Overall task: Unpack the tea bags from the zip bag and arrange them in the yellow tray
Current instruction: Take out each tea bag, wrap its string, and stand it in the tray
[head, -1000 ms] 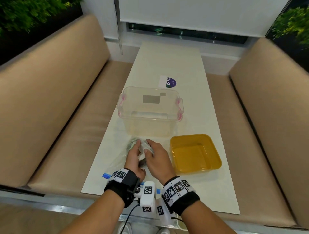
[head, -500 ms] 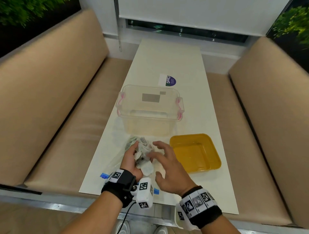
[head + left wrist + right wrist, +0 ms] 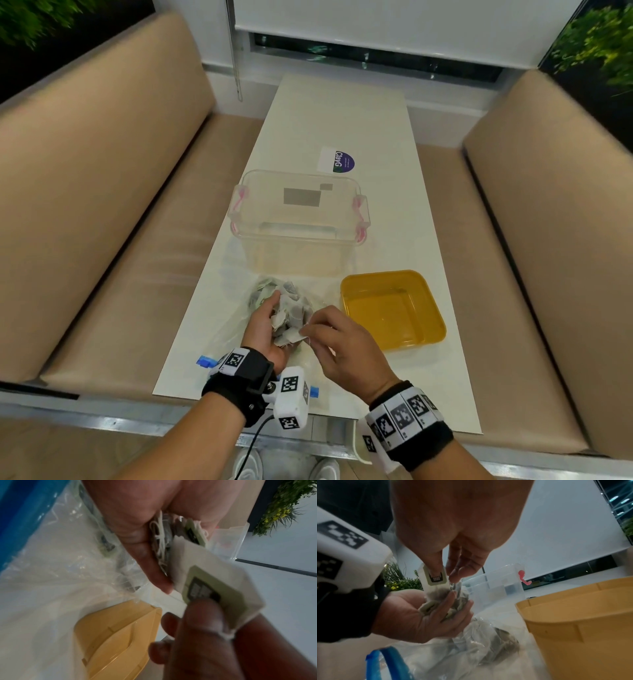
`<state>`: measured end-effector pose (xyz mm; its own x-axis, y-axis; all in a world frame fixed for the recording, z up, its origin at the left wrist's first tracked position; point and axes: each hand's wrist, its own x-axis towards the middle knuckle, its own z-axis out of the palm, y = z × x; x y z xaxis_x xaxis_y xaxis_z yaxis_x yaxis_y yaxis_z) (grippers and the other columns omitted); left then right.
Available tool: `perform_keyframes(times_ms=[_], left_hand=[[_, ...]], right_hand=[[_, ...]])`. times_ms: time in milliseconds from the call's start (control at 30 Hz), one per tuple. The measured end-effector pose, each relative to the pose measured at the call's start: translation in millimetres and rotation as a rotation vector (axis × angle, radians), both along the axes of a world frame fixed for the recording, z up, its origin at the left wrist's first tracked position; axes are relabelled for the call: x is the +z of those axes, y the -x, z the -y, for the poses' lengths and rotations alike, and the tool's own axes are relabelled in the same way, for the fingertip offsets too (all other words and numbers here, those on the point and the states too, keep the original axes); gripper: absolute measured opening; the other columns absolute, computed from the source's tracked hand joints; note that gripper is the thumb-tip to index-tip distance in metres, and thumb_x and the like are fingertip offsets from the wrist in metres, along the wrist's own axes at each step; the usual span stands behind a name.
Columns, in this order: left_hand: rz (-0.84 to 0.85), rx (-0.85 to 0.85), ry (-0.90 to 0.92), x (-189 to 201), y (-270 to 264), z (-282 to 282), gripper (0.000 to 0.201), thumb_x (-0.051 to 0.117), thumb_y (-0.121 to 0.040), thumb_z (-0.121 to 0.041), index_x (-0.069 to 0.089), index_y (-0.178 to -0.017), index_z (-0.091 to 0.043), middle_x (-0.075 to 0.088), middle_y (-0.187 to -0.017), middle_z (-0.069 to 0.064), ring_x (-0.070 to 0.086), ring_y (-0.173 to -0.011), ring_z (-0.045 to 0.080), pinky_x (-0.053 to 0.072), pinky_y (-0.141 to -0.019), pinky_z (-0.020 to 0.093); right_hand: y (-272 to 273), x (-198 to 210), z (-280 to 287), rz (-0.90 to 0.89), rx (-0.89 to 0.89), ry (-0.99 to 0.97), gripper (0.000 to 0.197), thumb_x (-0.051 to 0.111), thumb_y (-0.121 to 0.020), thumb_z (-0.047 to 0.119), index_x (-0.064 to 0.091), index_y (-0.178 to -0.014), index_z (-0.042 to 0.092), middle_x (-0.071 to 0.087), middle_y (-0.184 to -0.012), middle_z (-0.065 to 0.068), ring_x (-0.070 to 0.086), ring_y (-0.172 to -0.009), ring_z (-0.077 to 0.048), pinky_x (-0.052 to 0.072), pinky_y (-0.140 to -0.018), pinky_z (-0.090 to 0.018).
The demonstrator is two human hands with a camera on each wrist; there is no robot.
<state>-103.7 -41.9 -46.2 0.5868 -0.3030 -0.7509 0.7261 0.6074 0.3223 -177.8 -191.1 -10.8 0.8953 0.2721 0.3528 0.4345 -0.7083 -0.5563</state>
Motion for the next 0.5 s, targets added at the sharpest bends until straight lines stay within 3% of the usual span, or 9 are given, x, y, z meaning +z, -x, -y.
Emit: perform_keyframes(times_ms=[33, 100, 200, 367, 500], left_hand=[[0.008, -0.009, 0.001, 0, 0, 1, 0.043, 0.063, -0.093, -0.044, 0.068, -0.116, -0.008, 0.075, -0.087, 0.012, 0.073, -0.069, 0.023, 0.059, -0.057, 0.031], [0.009, -0.037, -0.005, 1, 2, 4, 0.036, 0.061, -0.094, -0.044, 0.067, -0.097, -0.009, 0.07, -0.067, 0.008, 0.066, -0.05, 0.019, 0.054, -0.047, 0.025], [0.012, -0.045, -0.024, 1, 4, 4, 0.036, 0.062, -0.093, -0.045, 0.068, -0.096, -0.01, 0.071, -0.072, 0.009, 0.068, -0.056, 0.02, 0.056, -0.051, 0.026], [0.021, -0.003, -0.046, 0, 4, 2, 0.034, 0.065, -0.092, -0.042, 0.066, -0.104, -0.01, 0.072, -0.078, 0.01, 0.069, -0.061, 0.02, 0.055, -0.054, 0.025], [0.008, -0.017, -0.016, 4, 4, -2, 0.036, 0.065, -0.092, -0.041, 0.064, -0.115, -0.012, 0.072, -0.096, 0.012, 0.075, -0.07, 0.021, 0.057, -0.053, 0.025]], right_hand=[[0, 1, 0, -0.007, 0.006, 0.011, 0.017, 0.059, -0.092, 0.014, 0.07, -0.105, 0.015, 0.057, -0.1, 0.003, 0.059, -0.084, -0.014, 0.052, -0.065, -0.028], [0, 2, -2, -0.017, 0.013, 0.032, 0.019, 0.055, -0.094, 0.017, 0.069, -0.106, 0.015, 0.057, -0.098, 0.002, 0.061, -0.08, -0.017, 0.053, -0.061, -0.033], [0, 7, -4, -0.011, -0.019, 0.017, 0.019, 0.053, -0.093, 0.017, 0.067, -0.105, 0.015, 0.057, -0.098, 0.002, 0.06, -0.077, -0.017, 0.053, -0.059, -0.035], [1, 22, 5, -0.011, -0.129, -0.108, 0.014, 0.058, -0.093, 0.013, 0.066, -0.103, 0.017, 0.059, -0.095, 0.006, 0.056, -0.076, -0.007, 0.049, -0.062, -0.022], [3, 24, 43, -0.164, -0.359, -0.216, 0.004, 0.059, -0.096, 0.02, 0.063, -0.094, 0.021, 0.06, -0.084, 0.012, 0.056, -0.074, -0.005, 0.044, -0.061, -0.016]])
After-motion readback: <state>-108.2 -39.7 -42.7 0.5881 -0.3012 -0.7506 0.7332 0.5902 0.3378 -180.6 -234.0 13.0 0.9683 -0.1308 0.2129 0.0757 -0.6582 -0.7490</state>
